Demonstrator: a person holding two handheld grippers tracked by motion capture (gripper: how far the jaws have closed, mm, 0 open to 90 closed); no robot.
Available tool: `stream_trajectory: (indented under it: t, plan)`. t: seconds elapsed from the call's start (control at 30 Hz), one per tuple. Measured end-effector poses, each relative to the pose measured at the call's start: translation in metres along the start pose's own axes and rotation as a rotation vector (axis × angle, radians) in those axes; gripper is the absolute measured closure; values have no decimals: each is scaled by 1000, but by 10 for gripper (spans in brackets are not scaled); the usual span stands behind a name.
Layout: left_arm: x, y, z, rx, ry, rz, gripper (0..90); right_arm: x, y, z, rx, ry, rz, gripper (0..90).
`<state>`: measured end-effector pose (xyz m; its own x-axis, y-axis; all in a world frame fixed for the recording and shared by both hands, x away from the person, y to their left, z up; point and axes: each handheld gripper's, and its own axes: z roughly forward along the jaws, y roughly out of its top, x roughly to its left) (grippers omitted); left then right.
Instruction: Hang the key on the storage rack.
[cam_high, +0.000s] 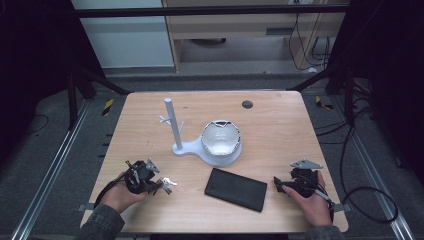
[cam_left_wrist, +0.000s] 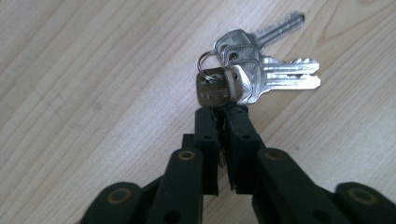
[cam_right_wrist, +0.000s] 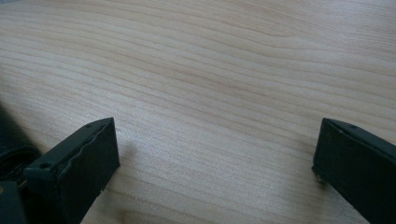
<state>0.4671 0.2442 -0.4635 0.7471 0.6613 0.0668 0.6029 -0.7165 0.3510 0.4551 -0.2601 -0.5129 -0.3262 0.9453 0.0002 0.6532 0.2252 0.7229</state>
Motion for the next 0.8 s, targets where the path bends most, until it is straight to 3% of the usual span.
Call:
stream_trajectory:
  t: [0.27,0.5,0.6,0.8]
  plan:
    - [1,1,4,35,2,3,871,1,0,0,1,0,-3,3]
    - [1,1,1,26,6,-5,879,1,0,0,-1,-1,-7,4]
    - [0,5,-14,6,19,5,880,1,0,0,-1,-2,-6,3]
    - [-2,24,-53,11,25,49,881,1,0,0,-1,-2,-3,3]
